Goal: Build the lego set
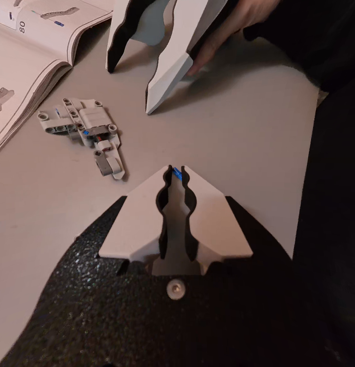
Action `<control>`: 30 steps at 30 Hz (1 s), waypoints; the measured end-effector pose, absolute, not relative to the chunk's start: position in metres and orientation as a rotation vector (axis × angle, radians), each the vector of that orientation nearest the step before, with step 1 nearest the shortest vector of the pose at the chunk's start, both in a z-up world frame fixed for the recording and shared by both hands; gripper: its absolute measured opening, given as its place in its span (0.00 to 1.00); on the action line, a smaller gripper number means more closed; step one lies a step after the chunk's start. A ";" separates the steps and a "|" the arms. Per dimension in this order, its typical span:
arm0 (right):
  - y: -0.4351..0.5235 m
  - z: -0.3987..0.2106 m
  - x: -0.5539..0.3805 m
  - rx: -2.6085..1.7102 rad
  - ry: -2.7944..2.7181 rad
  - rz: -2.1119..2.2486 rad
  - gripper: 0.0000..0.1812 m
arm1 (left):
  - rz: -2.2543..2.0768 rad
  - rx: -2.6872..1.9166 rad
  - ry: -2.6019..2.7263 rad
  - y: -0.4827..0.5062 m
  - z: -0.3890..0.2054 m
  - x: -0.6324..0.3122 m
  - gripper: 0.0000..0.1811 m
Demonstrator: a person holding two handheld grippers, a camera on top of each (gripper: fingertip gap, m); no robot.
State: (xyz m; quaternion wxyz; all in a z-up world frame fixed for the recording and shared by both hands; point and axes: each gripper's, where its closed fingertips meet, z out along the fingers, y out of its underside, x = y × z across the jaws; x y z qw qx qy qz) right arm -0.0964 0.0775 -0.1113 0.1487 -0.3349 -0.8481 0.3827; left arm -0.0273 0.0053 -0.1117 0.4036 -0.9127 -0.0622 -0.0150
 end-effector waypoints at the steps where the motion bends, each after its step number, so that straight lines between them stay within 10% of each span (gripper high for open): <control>1: 0.078 -0.111 -0.096 -0.963 -2.439 1.101 0.36 | -0.049 -2.305 -0.172 0.005 -0.111 -0.027 0.04; 17: 0.085 -0.110 -0.089 -0.885 -2.430 1.082 0.36 | 0.172 -2.397 -0.415 -0.108 -0.097 -0.107 0.16; 30: 0.085 -0.111 -0.089 -0.909 -2.445 1.094 0.36 | 0.167 -2.368 -0.335 -0.087 -0.111 -0.109 0.03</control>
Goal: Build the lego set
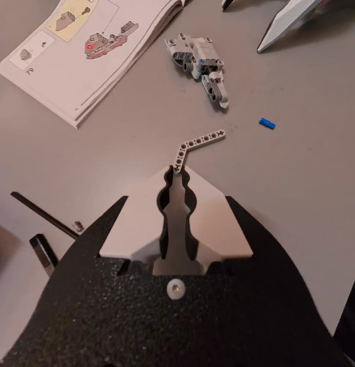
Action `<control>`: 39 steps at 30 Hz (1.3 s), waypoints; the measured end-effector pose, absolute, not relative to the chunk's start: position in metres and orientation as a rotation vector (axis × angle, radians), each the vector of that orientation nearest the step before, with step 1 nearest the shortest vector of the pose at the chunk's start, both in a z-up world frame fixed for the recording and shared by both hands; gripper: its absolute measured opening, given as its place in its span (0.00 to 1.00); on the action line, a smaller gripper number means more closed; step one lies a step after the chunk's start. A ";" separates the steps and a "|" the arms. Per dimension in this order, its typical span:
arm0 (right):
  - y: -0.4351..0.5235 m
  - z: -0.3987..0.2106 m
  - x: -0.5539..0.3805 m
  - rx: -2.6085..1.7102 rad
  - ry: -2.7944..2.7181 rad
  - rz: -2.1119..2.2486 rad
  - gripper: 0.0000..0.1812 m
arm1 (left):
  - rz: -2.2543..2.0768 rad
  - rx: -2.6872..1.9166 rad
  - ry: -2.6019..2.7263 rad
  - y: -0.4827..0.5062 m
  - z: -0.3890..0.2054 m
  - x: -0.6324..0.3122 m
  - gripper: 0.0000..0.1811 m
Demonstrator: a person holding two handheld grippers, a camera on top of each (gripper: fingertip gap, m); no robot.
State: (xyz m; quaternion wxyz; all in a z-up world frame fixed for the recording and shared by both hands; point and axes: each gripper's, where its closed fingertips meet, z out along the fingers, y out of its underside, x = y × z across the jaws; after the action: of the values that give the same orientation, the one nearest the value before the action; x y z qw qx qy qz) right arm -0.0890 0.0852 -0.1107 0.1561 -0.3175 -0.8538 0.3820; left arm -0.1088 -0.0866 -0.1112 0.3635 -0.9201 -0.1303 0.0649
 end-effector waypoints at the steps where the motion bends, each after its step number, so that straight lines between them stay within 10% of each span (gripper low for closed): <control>1: 0.085 -0.111 -0.089 -0.911 -2.445 1.094 0.36 | 0.186 -2.358 -0.346 -0.087 -0.109 -0.111 0.03; 17: 0.083 -0.108 -0.084 -0.816 -2.437 1.084 0.36 | 0.227 -2.133 -0.301 -0.041 -0.056 -0.106 0.03; 39: 0.091 -0.066 -0.051 -0.785 -2.297 1.475 0.06 | 0.175 -2.152 -0.220 0.070 -0.061 -0.076 0.03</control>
State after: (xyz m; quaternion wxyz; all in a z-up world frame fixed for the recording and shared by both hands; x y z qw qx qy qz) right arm -0.0513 0.0908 -0.0664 0.1503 -0.2732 -0.7995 0.5134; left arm -0.0762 0.0699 -0.0609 0.4667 -0.8770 -0.0897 0.0713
